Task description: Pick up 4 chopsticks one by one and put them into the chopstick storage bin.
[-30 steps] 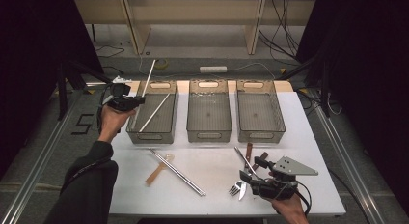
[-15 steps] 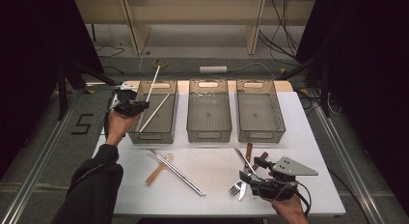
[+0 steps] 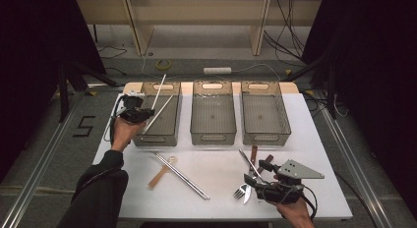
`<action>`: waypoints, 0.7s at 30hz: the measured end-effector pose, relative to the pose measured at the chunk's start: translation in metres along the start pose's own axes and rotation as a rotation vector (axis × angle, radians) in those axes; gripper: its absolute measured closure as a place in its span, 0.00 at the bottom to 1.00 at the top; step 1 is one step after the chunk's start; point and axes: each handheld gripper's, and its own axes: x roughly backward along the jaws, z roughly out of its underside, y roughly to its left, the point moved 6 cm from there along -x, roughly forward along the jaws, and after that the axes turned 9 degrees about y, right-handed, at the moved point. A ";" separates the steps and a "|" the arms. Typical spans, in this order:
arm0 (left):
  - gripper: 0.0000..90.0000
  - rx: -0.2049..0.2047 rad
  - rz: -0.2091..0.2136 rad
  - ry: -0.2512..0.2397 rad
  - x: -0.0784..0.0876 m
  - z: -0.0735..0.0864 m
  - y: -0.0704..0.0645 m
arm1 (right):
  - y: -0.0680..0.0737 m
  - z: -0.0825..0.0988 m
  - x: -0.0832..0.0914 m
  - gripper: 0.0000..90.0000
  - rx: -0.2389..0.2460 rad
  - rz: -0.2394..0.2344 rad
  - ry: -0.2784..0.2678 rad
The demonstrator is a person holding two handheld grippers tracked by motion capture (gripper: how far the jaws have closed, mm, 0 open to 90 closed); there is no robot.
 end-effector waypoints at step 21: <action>0.48 0.023 0.053 -0.027 0.041 0.027 -0.033 | 0.003 0.000 -0.001 0.29 -0.002 -0.005 0.007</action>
